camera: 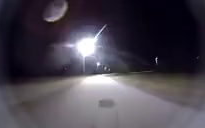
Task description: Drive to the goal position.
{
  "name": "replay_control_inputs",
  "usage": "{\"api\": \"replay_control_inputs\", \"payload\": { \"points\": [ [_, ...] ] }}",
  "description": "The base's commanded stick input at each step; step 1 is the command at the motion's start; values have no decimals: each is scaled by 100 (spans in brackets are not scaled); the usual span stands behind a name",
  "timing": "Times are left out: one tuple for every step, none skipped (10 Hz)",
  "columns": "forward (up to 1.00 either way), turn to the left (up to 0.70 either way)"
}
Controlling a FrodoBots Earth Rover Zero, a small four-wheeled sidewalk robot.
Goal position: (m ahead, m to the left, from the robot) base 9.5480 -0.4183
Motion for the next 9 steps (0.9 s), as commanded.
{"api": "replay_control_inputs", "payload": {
  "points": [
    [100,25],
    [100,22],
    [100,7],
    [100,0],
    [100,0],
    [100,0],
    [100,0],
    [100,0],
    [100,0]
  ]
}}
